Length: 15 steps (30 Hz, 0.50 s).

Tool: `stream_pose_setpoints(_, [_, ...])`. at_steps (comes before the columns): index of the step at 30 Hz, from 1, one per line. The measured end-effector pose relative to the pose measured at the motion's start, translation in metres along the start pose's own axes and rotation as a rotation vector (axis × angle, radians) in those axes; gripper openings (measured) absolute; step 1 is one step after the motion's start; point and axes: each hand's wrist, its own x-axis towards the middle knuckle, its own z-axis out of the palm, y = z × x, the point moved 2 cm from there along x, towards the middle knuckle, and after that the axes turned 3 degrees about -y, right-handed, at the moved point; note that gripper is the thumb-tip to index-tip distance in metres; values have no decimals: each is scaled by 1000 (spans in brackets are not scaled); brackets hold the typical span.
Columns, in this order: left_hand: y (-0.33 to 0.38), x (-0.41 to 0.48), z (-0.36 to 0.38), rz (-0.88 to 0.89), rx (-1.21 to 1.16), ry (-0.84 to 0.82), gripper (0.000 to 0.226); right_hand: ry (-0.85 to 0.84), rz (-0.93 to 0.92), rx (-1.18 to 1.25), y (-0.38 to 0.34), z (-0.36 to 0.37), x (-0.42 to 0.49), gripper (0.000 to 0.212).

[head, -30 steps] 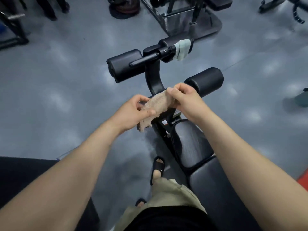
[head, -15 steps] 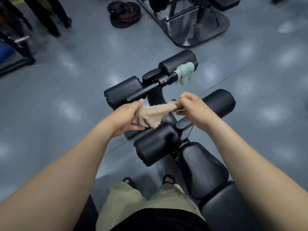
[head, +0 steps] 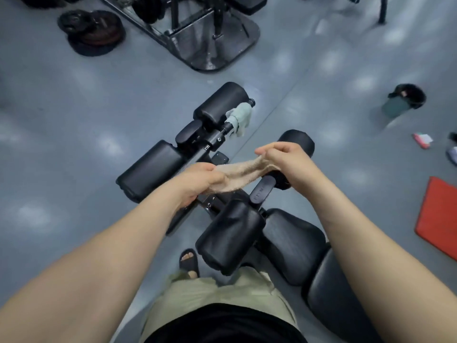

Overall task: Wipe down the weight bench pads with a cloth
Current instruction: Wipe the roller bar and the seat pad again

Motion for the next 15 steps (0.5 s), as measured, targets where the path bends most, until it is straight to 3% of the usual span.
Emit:
stream_pose_setpoints(1, [1,2,-7,50,11,38,28,18,1,-45,-2,0,0,17])
stream_pose_setpoints(3, [2,4,-19,143,6,88,17,30,9,-84,-6,4,1,11])
stream_pose_setpoints(5, [4,3,-29,201,15,150,4,36,-18,-148,-7,9,4,12])
stream_pose_setpoints(8, [9,-2,-41,259,69,241,5,62,-98,-276,-10,14,12,20])
stream_pose_setpoints(15, [27,-10,-50,284,107,391,14,15,-254,-148,-20,10,22,22])
